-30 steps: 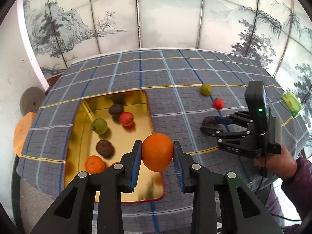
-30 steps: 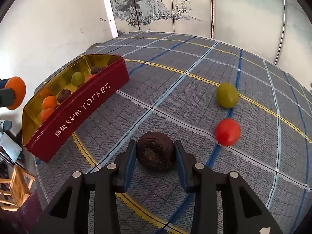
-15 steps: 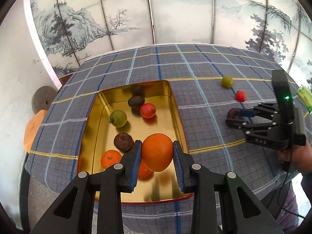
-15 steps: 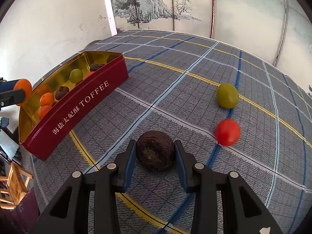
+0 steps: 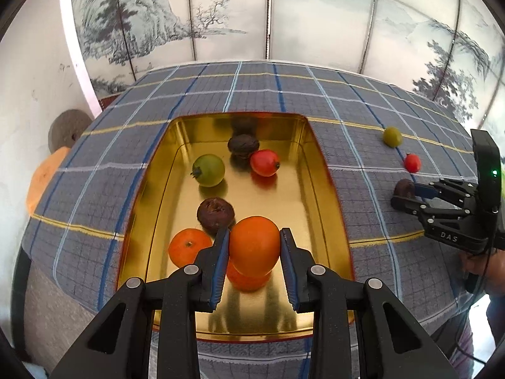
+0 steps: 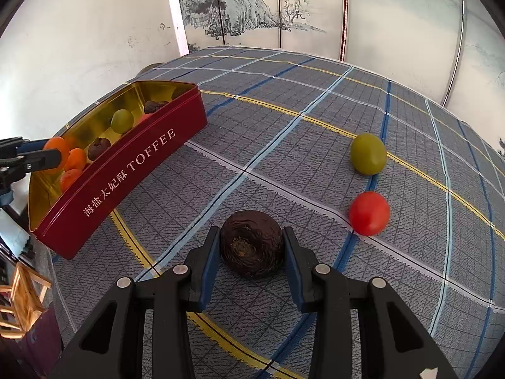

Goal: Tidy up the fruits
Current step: 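Lower the orange into the tray and open the left gripper, then carry the dark brown fruit in the right gripper into the tray and release it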

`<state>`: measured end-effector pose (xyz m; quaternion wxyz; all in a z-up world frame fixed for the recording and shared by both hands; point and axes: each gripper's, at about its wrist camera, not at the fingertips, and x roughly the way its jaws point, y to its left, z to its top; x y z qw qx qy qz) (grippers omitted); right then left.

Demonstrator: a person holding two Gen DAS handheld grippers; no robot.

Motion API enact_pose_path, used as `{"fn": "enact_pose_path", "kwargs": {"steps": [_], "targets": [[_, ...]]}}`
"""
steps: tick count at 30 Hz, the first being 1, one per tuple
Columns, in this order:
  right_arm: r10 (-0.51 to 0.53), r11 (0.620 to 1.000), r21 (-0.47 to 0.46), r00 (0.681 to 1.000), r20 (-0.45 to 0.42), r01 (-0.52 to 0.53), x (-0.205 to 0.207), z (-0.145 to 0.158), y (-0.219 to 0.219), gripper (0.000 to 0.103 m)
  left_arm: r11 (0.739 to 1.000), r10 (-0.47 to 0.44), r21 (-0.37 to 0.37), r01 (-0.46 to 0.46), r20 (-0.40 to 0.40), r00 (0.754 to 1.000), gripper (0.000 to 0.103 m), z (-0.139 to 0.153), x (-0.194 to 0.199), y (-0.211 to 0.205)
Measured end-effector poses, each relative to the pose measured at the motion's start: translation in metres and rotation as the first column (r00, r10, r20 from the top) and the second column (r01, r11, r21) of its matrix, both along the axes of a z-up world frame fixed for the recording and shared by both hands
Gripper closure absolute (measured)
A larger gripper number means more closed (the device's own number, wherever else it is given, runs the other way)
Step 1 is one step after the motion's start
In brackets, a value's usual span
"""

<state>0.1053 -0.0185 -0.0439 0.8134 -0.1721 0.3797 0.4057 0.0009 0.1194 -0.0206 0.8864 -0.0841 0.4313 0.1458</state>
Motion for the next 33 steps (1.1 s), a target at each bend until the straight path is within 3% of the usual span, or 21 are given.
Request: {"fn": "enact_pose_path", "kwargs": {"steps": [12, 14, 17, 19, 26, 33], "targets": [[0.000, 1.000, 0.001, 1.000, -0.002, 0.000, 0.001, 0.000, 0.000, 0.068, 0.999, 0.009, -0.038, -0.011, -0.031, 0.999, 0.065, -0.002, 0.043, 0.014], [0.000, 1.000, 0.001, 1.000, -0.002, 0.000, 0.001, 0.000, 0.000, 0.068, 0.998, 0.013, -0.057, -0.015, -0.021, 1.000, 0.048, -0.001, 0.045, 0.016], [0.000, 1.000, 0.001, 1.000, -0.002, 0.000, 0.001, -0.001, 0.000, 0.068, 0.999, 0.048, -0.011, -0.047, 0.037, 0.998, 0.032, 0.004, 0.035, 0.013], [0.000, 1.000, 0.001, 1.000, -0.002, 0.000, 0.001, 0.000, 0.000, 0.068, 0.997, 0.072, 0.023, -0.074, 0.061, 0.996, 0.028, 0.007, 0.029, 0.010], [-0.001, 1.000, -0.004, 1.000, 0.003, 0.001, 0.001, -0.001, 0.000, 0.068, 0.982, 0.148, 0.105, -0.156, 0.079, 0.986, 0.028, 0.014, 0.008, -0.001], [-0.013, 1.000, -0.021, 1.000, 0.019, 0.014, -0.004, -0.001, 0.000, 0.068, 0.979, 0.153, 0.128, -0.161, 0.069, 0.986, 0.028, 0.014, -0.010, -0.008]]}}
